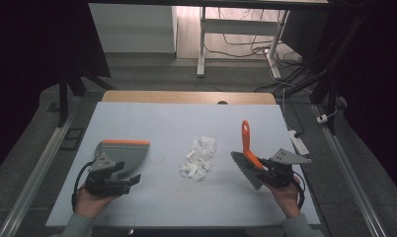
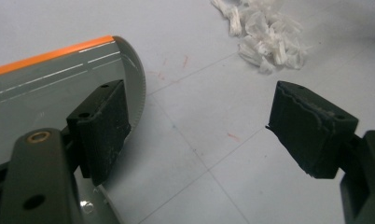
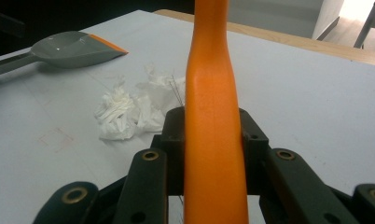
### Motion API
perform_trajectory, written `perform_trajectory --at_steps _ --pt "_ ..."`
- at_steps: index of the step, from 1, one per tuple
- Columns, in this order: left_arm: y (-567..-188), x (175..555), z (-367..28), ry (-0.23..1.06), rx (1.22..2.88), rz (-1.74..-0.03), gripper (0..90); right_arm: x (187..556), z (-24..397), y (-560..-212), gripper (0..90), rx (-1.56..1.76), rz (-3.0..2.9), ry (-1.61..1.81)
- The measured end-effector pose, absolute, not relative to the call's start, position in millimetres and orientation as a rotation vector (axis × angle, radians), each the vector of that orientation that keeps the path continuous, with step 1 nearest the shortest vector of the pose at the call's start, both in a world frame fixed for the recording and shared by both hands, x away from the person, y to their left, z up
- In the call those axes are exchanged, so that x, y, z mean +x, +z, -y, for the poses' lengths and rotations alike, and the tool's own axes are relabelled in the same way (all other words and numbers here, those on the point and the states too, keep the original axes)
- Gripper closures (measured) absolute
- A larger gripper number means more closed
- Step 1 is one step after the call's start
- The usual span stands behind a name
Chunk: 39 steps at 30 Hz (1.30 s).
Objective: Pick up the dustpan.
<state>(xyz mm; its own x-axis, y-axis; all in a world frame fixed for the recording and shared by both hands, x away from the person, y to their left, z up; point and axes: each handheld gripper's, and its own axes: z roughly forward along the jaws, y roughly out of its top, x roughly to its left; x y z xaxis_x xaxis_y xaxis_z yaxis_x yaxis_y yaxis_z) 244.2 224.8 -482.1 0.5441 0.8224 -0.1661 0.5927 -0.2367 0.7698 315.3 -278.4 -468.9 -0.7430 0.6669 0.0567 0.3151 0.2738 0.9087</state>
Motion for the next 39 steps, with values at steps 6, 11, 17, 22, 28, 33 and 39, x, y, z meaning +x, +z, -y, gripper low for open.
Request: perform_trajectory --at_steps 6,11,17,22,28,33,39 --pt "-467.7 250.0 -217.3 0.343 1.936 -1.192 20.6 316.3 283.2 -470.1 70.0 0.912 -2.204 1.463" --pt "-454.9 257.2 -214.6 0.361 1.950 -1.298 20.2 316.5 284.5 -470.1 70.0 0.914 -2.201 1.479" --pt "-451.1 261.8 -220.0 0.364 1.958 -1.355 19.8 314.6 283.5 -469.3 70.0 0.913 -2.198 1.474" --pt "-456.5 266.9 -228.5 0.369 1.969 -1.431 19.3 314.7 284.3 -469.1 70.0 0.922 -2.196 1.482" --pt "-458.3 266.8 -235.8 0.348 1.956 -1.472 17.2 315.2 284.0 -468.3 70.0 0.924 -2.190 1.484" --pt "-460.3 265.6 -245.4 0.332 1.954 -1.544 15.2 314.8 282.3 -468.9 70.0 0.918 -2.200 1.472" --pt "-471.1 265.1 -255.5 0.279 1.950 -1.633 13.0 315.0 279.8 -470.2 70.0 0.914 -2.210 1.465"
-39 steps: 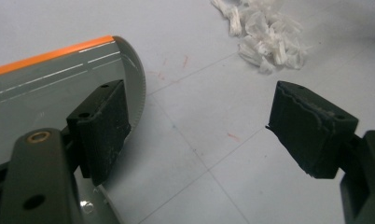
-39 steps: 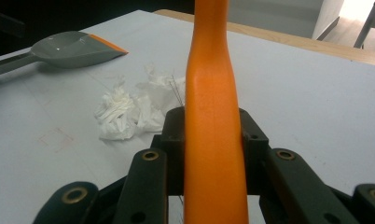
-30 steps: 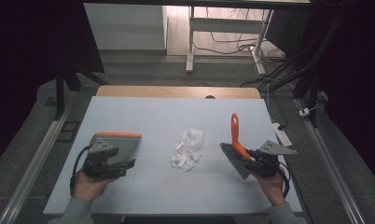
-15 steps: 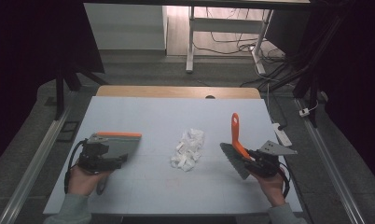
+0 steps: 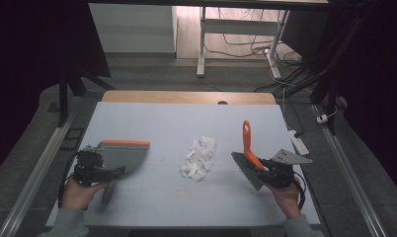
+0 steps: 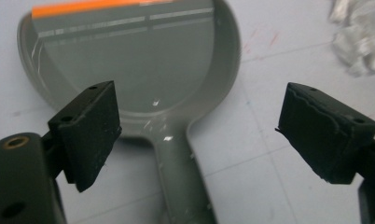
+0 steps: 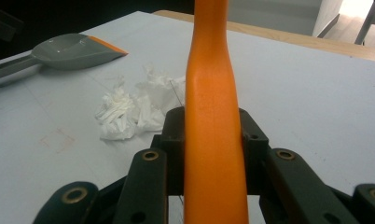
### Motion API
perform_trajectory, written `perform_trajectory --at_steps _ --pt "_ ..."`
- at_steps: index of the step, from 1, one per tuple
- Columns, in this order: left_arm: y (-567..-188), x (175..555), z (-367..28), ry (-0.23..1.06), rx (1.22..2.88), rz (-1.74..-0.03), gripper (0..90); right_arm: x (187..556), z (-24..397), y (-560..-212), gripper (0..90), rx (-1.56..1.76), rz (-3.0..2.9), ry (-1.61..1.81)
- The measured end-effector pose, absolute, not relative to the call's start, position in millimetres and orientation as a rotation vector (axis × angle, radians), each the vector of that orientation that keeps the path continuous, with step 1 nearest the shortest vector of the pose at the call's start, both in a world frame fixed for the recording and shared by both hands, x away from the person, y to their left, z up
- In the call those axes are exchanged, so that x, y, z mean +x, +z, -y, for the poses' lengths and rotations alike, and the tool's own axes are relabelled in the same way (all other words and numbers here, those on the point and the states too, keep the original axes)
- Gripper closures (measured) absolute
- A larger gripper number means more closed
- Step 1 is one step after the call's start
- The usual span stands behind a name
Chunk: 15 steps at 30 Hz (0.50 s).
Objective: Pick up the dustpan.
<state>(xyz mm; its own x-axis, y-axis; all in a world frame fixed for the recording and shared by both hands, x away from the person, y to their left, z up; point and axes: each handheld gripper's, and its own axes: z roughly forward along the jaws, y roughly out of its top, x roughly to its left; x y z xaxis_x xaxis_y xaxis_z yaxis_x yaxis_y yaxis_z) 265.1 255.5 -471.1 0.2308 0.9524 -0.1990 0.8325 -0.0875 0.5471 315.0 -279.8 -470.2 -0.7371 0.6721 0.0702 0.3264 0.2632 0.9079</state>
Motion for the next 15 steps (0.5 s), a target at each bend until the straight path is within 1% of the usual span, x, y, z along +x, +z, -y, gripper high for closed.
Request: perform_trajectory --at_steps 8,9,15 --pt "-483.7 265.8 -256.8 0.206 1.954 -1.694 10.1 314.9 278.5 -471.6 70.0 0.912 -2.221 1.456" --pt "-485.1 266.0 -256.8 0.200 1.957 -1.703 8.4 314.7 277.8 -472.0 70.0 0.911 -2.225 1.455" --pt "-494.0 264.9 -260.3 0.174 1.954 -1.741 8.3 314.3 276.3 -472.2 70.0 0.903 -2.230 1.452"
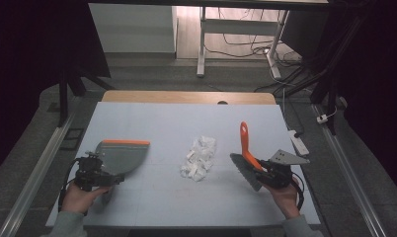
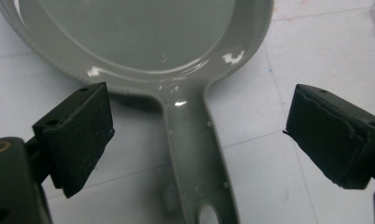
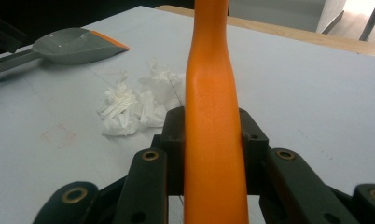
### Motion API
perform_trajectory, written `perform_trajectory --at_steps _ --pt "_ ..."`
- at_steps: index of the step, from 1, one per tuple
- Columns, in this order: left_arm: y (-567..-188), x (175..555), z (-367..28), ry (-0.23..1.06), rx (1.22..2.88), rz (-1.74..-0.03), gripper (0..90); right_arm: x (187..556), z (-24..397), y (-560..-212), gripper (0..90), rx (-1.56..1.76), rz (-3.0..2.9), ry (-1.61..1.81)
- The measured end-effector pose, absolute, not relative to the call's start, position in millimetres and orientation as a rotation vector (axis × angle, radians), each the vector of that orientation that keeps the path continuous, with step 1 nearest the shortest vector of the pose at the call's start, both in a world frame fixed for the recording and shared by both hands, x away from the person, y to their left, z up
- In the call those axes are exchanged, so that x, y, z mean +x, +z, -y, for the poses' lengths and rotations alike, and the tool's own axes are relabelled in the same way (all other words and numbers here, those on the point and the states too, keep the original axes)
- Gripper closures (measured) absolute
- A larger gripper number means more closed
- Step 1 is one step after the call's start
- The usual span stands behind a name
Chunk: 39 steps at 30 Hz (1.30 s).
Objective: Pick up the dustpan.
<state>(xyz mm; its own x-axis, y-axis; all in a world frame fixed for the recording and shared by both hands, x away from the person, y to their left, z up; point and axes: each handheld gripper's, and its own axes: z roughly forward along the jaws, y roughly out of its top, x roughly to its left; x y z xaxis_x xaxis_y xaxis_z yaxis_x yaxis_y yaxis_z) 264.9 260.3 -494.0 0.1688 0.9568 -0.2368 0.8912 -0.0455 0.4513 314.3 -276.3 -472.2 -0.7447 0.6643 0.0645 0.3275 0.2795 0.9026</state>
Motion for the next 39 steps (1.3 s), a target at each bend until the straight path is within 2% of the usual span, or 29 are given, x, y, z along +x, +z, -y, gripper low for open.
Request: perform_trajectory --at_steps 13,25,28,31,32,34,37,39 --pt "-517.1 271.4 -263.3 0.134 1.956 -1.785 9.1 314.6 274.6 -473.7 70.0 0.903 -2.231 1.438" --pt "-525.0 273.6 -262.0 0.140 1.916 -1.792 19.7 315.0 275.2 -473.5 70.0 0.904 -2.235 1.427" --pt "-525.5 274.0 -260.8 0.153 1.910 -1.797 24.0 314.9 274.4 -473.7 70.0 0.902 -2.234 1.429" --pt "-525.2 273.8 -260.1 0.164 1.899 -1.790 32.7 314.7 274.2 -473.4 70.0 0.899 -2.233 1.431" --pt "-525.2 273.8 -260.3 0.169 1.902 -1.781 39.5 314.9 274.6 -473.3 70.0 0.899 -2.232 1.435" --pt "-525.4 274.3 -260.1 0.173 1.904 -1.783 41.5 314.9 274.9 -473.2 70.0 0.902 -2.232 1.431" --pt "-525.5 274.0 -261.8 0.160 1.890 -1.776 51.1 315.1 275.5 -473.0 70.0 0.904 -2.228 1.433" --pt "-525.5 273.8 -261.7 0.154 1.890 -1.770 54.1 315.1 275.6 -472.9 70.0 0.904 -2.228 1.434"
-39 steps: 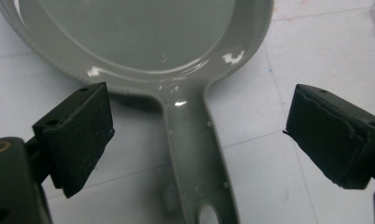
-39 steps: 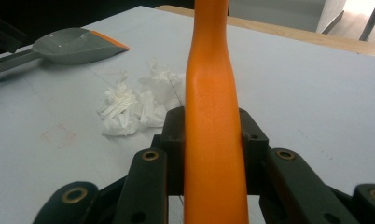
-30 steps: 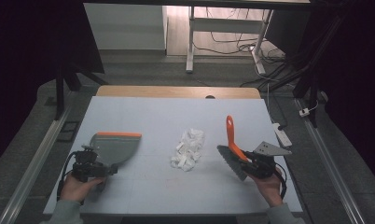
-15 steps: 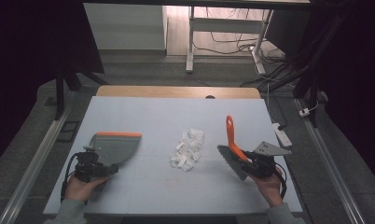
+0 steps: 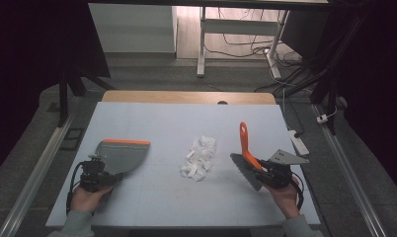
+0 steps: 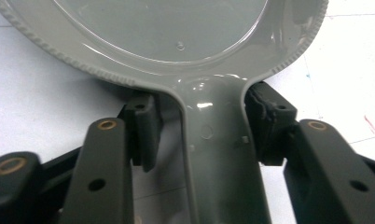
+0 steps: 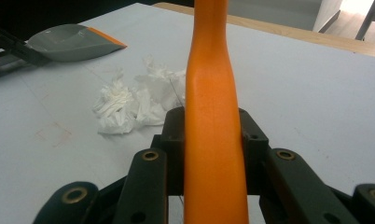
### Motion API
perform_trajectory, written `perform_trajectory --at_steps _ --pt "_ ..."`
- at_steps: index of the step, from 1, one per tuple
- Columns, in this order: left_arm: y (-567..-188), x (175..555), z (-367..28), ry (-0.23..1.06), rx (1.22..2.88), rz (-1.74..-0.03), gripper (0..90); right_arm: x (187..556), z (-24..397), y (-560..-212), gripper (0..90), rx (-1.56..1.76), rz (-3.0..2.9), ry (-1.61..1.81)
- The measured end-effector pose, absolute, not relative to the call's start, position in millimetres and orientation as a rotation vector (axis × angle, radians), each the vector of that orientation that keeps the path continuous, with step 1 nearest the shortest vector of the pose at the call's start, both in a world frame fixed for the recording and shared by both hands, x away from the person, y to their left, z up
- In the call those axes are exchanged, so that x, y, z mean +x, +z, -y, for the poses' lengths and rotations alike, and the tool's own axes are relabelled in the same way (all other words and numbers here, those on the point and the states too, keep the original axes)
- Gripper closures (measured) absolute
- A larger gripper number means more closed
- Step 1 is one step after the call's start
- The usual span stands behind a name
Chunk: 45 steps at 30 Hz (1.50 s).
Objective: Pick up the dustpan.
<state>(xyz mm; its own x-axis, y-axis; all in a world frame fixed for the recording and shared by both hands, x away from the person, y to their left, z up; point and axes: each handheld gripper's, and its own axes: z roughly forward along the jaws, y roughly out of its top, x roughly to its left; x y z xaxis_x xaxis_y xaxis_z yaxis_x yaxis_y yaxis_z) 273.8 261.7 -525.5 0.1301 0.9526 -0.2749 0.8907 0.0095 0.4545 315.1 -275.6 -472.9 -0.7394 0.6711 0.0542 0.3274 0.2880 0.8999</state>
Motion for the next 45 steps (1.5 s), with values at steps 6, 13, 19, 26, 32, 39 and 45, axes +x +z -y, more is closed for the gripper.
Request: perform_trajectory --at_steps 6,13,19,26,32,39,45 --pt "-525.3 273.7 -264.9 0.154 1.875 -1.770 60.9 314.9 274.9 -472.8 70.0 0.901 -2.231 1.431" --pt "-525.6 273.3 -267.1 0.159 1.874 -1.757 61.2 315.1 275.2 -473.0 70.0 0.903 -2.231 1.430" --pt "-525.3 272.5 -269.2 0.166 1.882 -1.729 61.3 315.0 275.9 -472.4 70.0 0.904 -2.225 1.428" --pt "-523.5 271.0 -273.0 0.182 1.864 -1.700 61.3 315.0 277.1 -472.0 70.0 0.912 -2.216 1.436" --pt "-519.6 269.8 -277.7 0.225 1.848 -1.624 61.3 315.0 276.7 -470.7 70.0 0.921 -2.206 1.462" --pt "-517.8 269.6 -287.3 0.235 1.825 -1.552 61.3 317.0 276.7 -467.8 70.0 0.947 -2.183 1.499" --pt "-515.8 268.6 -294.5 0.237 1.790 -1.493 61.3 319.2 277.1 -467.3 70.0 0.971 -2.163 1.499"
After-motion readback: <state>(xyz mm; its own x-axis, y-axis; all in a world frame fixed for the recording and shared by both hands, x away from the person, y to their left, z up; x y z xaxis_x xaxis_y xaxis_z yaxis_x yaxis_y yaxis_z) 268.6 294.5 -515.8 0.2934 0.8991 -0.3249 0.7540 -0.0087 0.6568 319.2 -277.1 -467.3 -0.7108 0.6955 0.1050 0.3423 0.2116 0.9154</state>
